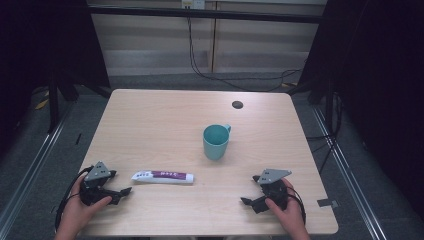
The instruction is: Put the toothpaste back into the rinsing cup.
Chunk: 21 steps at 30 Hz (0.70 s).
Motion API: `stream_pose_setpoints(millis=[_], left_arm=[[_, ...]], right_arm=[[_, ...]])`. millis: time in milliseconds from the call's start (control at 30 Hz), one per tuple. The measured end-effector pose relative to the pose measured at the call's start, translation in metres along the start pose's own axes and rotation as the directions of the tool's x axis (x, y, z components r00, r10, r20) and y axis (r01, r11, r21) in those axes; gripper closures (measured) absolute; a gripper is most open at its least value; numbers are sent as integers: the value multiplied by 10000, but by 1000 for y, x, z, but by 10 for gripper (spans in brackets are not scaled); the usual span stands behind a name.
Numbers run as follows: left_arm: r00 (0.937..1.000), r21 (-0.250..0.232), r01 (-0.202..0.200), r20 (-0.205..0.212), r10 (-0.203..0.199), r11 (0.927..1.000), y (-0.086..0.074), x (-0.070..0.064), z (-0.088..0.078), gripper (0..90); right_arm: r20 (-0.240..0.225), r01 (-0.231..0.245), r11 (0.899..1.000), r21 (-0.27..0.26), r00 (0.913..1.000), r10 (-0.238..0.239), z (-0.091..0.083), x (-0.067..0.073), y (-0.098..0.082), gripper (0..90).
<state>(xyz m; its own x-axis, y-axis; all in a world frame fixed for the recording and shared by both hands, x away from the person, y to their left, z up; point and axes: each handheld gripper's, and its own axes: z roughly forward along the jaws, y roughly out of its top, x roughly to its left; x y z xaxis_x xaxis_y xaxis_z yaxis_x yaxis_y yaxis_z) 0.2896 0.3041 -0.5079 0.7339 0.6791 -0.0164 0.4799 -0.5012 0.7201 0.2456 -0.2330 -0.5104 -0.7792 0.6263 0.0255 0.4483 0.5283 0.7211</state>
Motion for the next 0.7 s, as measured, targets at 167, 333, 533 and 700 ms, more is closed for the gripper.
stream_pose_setpoints(millis=[167,333,533,700], left_arm=[[10000,8,-7,-14,7,10000,0,0,0,118],[10000,128,5,65,-5,9999,2,-3,1,104],[9926,1644,-1106,690,1004,9802,26,-7,1,232],[9783,2392,-2014,977,1828,9498,52,-10,2,244]], right_arm=[[4,5,10000,2,10000,-5,0,0,0,103],[3,6,10000,1,10000,-6,0,0,0,103],[2,4,10000,1,10000,-4,0,0,0,102],[3,-6,10000,3,10000,6,0,0,0,102]])
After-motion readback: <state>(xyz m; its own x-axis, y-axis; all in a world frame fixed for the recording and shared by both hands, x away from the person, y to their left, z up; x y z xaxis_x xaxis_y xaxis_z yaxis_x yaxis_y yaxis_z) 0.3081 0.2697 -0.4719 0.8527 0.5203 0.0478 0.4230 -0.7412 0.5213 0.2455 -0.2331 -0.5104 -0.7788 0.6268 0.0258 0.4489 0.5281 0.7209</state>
